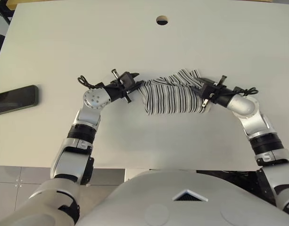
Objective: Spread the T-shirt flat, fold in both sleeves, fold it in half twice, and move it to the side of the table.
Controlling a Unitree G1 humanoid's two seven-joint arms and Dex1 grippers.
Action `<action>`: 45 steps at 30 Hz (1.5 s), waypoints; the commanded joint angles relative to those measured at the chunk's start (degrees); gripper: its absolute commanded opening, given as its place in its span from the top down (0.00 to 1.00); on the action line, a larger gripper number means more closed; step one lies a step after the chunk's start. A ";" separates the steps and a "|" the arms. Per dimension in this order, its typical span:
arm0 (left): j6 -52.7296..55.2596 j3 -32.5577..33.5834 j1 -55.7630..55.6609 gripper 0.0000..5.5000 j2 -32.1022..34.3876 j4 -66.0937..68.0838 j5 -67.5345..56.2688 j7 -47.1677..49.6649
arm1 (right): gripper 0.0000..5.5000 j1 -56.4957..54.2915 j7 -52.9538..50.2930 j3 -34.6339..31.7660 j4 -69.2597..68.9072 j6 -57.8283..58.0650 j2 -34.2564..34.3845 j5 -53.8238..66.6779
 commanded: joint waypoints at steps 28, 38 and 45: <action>0.55 13.96 1.78 0.76 0.21 -13.46 -14.98 0.45 | 0.74 0.60 -2.74 12.44 9.42 -4.11 5.89 -10.77; 1.27 15.40 -2.99 0.76 -12.25 -16.73 -22.14 4.69 | 0.74 -10.59 -8.56 -2.94 23.84 7.19 -12.45 -6.37; 8.10 16.66 -6.91 0.76 -20.65 -12.55 -28.08 4.73 | 0.74 -17.16 -39.59 -11.02 21.11 -11.40 -6.66 -7.66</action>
